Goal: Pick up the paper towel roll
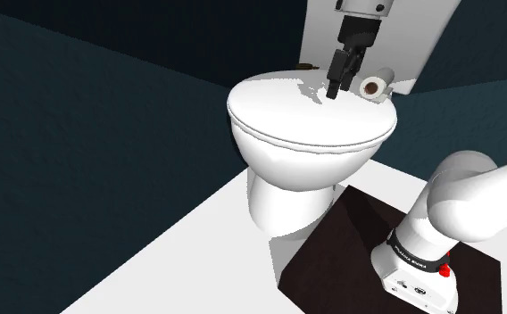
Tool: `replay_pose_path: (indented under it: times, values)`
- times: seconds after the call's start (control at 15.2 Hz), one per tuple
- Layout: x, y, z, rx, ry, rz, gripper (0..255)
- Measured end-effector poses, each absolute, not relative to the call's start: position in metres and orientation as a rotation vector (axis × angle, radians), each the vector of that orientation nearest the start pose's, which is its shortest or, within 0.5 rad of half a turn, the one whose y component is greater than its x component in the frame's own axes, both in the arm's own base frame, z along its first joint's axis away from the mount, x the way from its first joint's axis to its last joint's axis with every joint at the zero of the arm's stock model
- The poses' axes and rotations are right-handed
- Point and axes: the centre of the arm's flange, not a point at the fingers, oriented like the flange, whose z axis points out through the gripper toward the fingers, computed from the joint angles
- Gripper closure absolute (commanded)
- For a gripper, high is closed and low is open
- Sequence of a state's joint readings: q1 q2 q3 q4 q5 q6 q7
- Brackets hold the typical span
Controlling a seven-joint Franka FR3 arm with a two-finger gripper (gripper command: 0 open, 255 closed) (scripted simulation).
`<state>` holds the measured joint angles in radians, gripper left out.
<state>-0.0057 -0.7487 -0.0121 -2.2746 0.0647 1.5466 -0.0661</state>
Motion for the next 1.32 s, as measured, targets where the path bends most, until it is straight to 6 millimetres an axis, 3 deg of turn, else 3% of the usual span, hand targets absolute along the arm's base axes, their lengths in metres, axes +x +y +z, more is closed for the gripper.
replay_pose_path:
  times: [0.13,0.26,0.73,0.92,1.32]
  values:
    - [0.319,-0.007,0.616,-3.072,-0.030,-0.029,0]
    - [0.329,-0.021,0.618,-3.079,0.149,-0.004,0]
    - [0.348,-0.108,0.633,-2.985,0.930,0.102,0]
    - [0.344,-0.146,0.641,-2.881,1.262,0.148,0]
    - [0.310,-0.208,0.653,-2.582,1.854,0.230,0]
